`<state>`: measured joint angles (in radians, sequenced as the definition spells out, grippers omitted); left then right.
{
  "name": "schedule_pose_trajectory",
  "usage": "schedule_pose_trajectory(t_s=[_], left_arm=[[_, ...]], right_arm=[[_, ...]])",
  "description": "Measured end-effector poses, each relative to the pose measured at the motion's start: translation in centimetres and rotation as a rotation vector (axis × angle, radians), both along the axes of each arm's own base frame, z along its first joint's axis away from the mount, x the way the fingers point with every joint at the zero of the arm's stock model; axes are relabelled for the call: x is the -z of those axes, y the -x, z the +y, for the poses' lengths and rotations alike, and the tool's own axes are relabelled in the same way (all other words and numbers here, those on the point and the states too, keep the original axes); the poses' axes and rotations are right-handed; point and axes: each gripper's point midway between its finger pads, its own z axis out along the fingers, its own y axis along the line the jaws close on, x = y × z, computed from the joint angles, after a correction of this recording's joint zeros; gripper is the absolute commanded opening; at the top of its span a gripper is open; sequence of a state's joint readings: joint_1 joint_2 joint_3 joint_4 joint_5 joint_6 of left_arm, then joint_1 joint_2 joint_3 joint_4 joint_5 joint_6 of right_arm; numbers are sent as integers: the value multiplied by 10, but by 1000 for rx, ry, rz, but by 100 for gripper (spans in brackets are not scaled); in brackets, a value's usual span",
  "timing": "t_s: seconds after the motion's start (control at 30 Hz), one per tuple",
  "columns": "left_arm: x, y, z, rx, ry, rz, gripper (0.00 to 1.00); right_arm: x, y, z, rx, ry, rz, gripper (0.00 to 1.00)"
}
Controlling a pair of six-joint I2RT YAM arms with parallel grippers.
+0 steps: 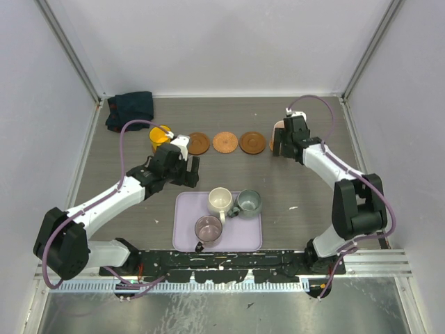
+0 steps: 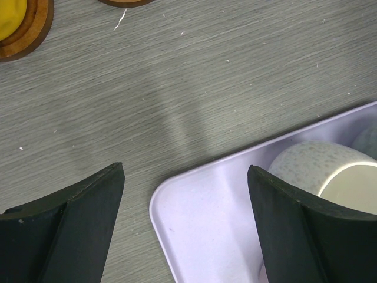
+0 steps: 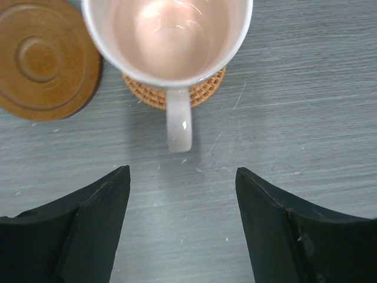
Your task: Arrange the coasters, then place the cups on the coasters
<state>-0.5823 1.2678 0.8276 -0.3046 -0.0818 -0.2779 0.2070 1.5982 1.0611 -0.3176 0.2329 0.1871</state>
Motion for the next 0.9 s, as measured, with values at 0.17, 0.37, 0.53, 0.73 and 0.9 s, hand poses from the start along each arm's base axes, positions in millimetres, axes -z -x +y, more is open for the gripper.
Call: schedule_pose_trajectory(t_s=[0.17,0.37,0.53,0.73,0.9], left_arm=[[0,0,0,0,0,0,93],[0,3,1,5,3,-1,94],[5,15,1,35,30,9,94],[10,29,-3,72,69,31,95],[9,31,-8,79,97,44,95]], right_arm=[[-33,13,20,-30,1,-72,77],[-62,44,61,-103,-41,-137,77],[-57,82,89,-180,-72,-110,77],[-61,125,123,-276,-126,-101,77],[-67,149,151,-323,-150,-122,78]])
